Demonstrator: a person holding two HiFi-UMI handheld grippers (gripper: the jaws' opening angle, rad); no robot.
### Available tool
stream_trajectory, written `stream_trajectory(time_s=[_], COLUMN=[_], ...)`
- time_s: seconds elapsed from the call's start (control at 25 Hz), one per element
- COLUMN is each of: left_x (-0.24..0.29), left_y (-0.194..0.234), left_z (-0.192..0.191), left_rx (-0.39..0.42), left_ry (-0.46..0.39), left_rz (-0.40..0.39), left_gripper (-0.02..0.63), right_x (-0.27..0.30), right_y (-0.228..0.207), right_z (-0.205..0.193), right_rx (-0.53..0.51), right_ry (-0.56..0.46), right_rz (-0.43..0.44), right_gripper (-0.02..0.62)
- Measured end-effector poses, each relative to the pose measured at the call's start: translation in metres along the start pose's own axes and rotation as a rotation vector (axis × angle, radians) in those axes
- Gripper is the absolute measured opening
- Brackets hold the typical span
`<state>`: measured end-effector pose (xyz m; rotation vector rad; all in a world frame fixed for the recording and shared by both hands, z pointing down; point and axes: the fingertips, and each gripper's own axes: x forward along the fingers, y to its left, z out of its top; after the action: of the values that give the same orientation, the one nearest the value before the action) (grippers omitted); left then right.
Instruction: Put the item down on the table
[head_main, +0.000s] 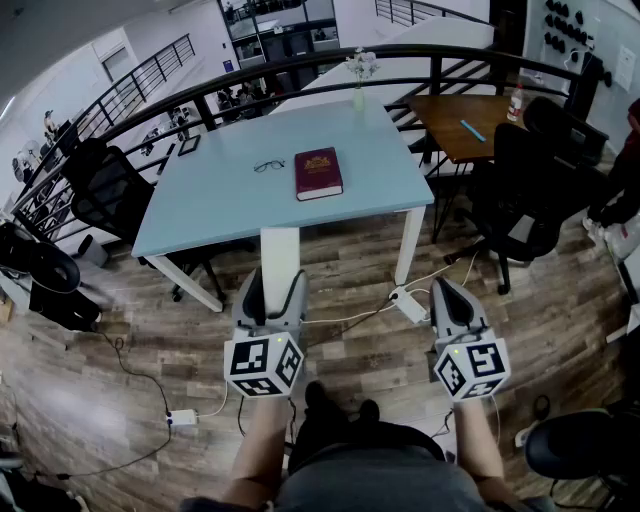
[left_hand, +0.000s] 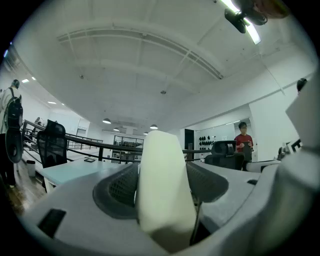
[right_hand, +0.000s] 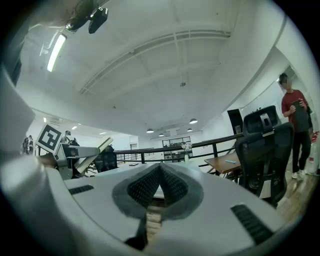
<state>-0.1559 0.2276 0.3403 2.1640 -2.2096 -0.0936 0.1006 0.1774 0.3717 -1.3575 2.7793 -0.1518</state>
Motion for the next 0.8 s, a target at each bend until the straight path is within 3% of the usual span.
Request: stream_trajectory(time_s=[0.52, 0.8], left_x=[0.008, 0.042], left_y=[-0.007, -0.004], left_z=[-0.001, -0.008], left_rx=[0.004, -0.002], left_ry=[0.009, 0.016], left_rz=[-0.007, -0.021], left_gripper=[0.308, 0.308], right_x=[-0.002, 0.019], right_y=[-0.003, -0.022], right_z=[-0.001, -0.006], right_rx=[0.035, 0.038], right_ry=[-0.010, -0.002], right_rz=[0.024, 0.002], right_gripper=[0.003, 0.003])
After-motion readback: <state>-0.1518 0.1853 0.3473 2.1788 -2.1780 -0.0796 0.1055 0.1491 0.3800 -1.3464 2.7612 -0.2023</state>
